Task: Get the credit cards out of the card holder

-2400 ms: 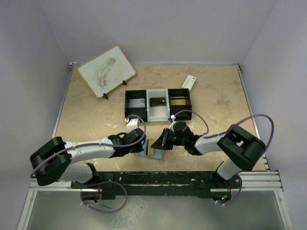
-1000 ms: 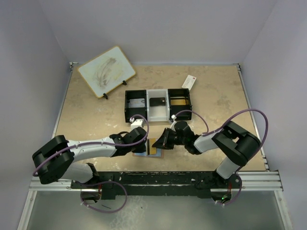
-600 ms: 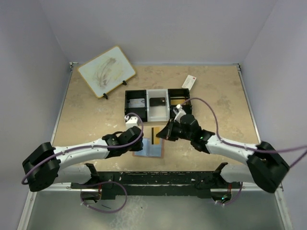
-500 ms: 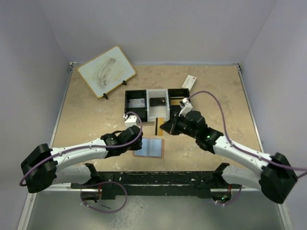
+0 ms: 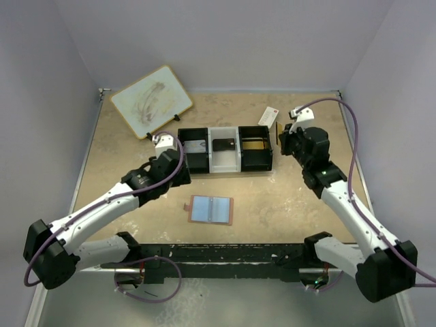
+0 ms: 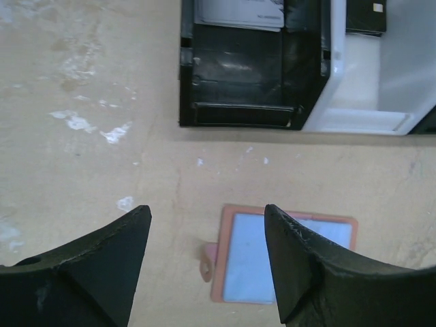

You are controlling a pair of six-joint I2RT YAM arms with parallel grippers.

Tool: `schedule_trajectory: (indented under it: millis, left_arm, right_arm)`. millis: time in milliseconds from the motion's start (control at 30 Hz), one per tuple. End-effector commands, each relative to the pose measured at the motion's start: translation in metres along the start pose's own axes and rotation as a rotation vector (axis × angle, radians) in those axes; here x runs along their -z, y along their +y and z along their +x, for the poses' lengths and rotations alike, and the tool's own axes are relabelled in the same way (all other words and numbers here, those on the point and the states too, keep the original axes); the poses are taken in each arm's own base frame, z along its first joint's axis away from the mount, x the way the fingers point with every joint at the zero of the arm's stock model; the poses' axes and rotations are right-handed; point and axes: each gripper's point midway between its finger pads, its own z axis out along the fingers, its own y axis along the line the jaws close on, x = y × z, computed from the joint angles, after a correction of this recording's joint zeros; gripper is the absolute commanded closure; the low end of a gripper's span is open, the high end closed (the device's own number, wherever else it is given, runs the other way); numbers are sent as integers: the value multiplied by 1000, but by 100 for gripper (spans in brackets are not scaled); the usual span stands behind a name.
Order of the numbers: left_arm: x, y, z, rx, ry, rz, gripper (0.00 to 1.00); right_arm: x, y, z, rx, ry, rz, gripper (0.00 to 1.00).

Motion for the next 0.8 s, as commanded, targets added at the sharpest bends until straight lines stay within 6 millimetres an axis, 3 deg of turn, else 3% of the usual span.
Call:
schedule_trajectory:
  millis: [0, 67, 133, 233, 433, 767]
  left_arm:
    - [19, 29, -29, -52, -65, -82, 33]
    - [22, 38, -32, -67, -84, -110, 32]
    - [26, 45, -35, -79, -106, -129, 31]
    - [29, 55, -37, -92, -138, -157, 29]
    - [23, 60, -33, -117, -146, -174, 28]
    - [28, 69, -41, -105, -189, -220, 27]
  right_arm:
    - [-15, 2, -33, 291, -111, -131, 100]
    - [-20, 16, -32, 403, -139, -230, 100]
    - [-26, 14, -30, 545, -140, -245, 100]
    - [-35, 23, -12, 714, -101, -348, 100]
    - [-70, 18, 27, 834, 29, -378, 100]
    - [-115, 13, 51, 986, 103, -394, 100]
